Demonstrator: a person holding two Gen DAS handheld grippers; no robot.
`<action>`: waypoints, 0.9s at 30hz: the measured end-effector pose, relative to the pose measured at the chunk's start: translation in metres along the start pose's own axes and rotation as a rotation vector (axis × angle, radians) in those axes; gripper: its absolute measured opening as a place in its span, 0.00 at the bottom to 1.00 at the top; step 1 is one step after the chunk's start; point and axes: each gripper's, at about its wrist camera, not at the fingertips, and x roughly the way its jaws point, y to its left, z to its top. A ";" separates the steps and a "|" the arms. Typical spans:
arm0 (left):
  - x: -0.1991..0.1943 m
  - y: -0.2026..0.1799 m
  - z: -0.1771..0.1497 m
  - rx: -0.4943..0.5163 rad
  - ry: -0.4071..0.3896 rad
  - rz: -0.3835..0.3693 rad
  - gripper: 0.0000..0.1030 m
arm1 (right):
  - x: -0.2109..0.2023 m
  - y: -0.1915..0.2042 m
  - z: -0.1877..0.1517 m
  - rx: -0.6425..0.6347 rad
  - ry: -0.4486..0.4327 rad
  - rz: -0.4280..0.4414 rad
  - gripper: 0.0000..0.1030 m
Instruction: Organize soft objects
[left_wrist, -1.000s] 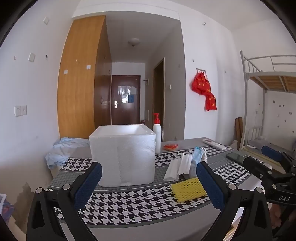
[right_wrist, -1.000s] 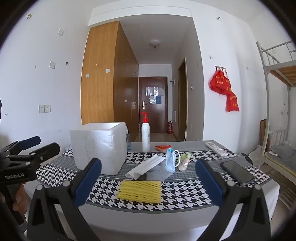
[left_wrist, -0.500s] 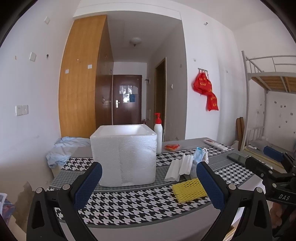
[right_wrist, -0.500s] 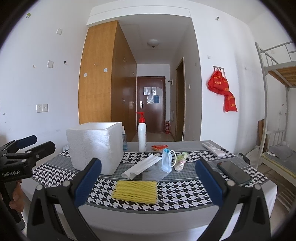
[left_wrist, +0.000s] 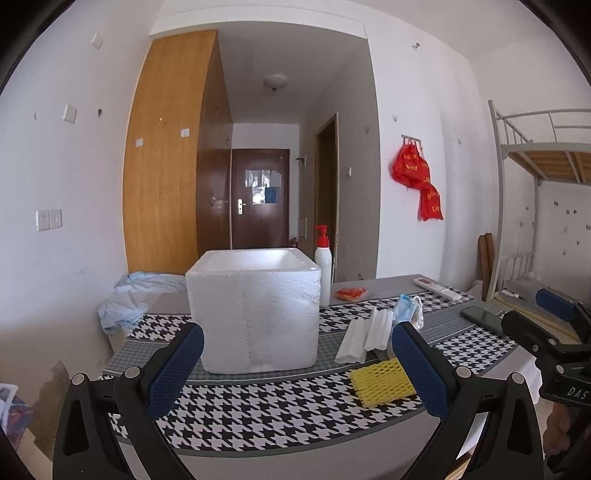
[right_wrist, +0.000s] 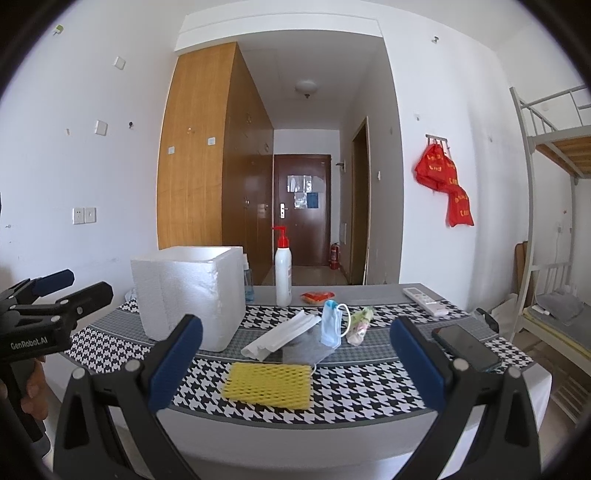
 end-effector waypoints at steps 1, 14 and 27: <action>0.000 0.000 0.000 0.002 -0.002 0.004 0.99 | 0.000 0.001 0.000 -0.002 -0.001 -0.001 1.00; 0.019 -0.002 0.004 -0.003 0.037 -0.024 0.99 | 0.014 -0.005 0.002 -0.004 0.006 0.000 1.00; 0.056 -0.013 -0.007 0.022 0.150 -0.108 0.99 | 0.045 -0.018 0.000 0.011 0.081 0.004 1.00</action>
